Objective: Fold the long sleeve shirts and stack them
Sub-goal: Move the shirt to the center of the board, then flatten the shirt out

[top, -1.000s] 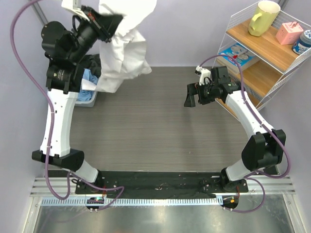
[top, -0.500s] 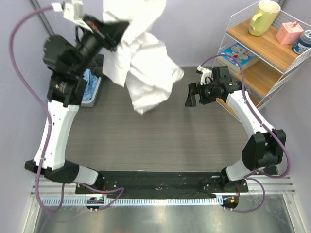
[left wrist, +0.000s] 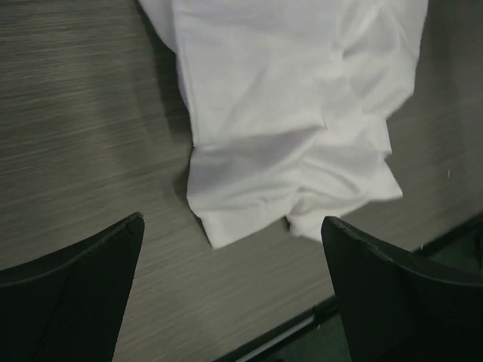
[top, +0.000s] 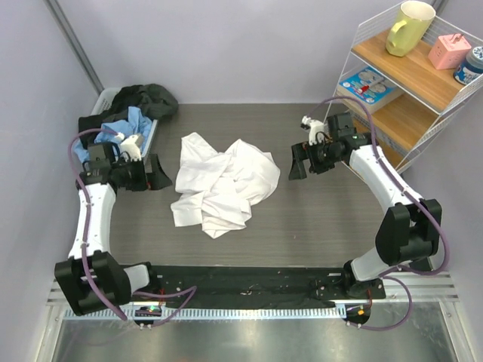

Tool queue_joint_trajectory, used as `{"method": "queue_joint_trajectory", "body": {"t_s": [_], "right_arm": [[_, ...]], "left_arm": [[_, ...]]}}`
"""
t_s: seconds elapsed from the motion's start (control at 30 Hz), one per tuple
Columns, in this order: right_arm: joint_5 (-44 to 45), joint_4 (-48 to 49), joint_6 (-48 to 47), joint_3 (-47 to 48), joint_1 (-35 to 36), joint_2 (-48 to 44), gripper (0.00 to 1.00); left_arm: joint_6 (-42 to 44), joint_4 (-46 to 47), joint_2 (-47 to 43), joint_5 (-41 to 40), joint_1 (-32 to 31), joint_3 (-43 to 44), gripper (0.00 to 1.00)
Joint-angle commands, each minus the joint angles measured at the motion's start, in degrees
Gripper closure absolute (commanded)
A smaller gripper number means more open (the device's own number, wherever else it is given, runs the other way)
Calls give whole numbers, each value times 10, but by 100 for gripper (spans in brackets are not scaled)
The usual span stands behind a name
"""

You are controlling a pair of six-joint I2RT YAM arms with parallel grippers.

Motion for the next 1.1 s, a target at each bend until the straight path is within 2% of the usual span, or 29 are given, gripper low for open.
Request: {"method": "queue_joint_trajectory", "body": {"t_s": [0.0,0.07,0.1,0.2,0.3,0.37,0.47,0.57,0.6,0.63,0.67,0.7,0.73,0.77,0.8,0.83,0.9,0.93,1.03,1.07], "right_arm": [[-29,15,-12,-21,45,28,1],[-33,49,3,-30,55,47,3],[-34,59,17,-29,66,73,8],[-27,93,53,-7,81,138,13],[-6,134,86,11,90,190,13],[22,148,112,24,97,211,13],[53,169,138,34,115,243,12],[89,189,170,38,125,278,12],[96,196,173,41,125,287,19],[103,197,176,44,126,296,25],[117,195,176,53,126,312,33],[124,189,173,58,126,316,53],[131,185,171,61,125,320,63],[136,181,164,64,123,316,73],[150,179,161,66,120,313,97],[159,174,157,68,116,307,99],[170,157,137,80,94,287,99],[178,153,129,85,82,280,99],[192,120,95,139,44,269,99],[198,109,71,155,38,271,99]], "left_arm": [[255,-153,43,122,-27,81,0],[261,-134,65,90,-72,77,0],[260,-121,72,72,-93,74,0],[236,-43,93,-36,-190,50,1],[228,40,126,-121,-271,48,1],[224,58,163,-181,-316,60,0],[233,60,196,-243,-355,69,0],[256,59,215,-289,-368,58,1],[260,58,216,-299,-368,51,4],[274,52,216,-310,-368,51,17],[278,41,218,-322,-368,53,25],[283,21,217,-339,-367,53,34],[292,11,209,-339,-361,52,50],[297,-2,197,-353,-355,50,59],[297,-18,186,-354,-347,47,67],[301,-31,159,-353,-338,46,83],[313,-88,130,-336,-297,49,89],[326,-111,111,-303,-280,48,92],[424,-201,39,-264,-185,27,98],[490,-220,4,-265,-172,2,100]]}}
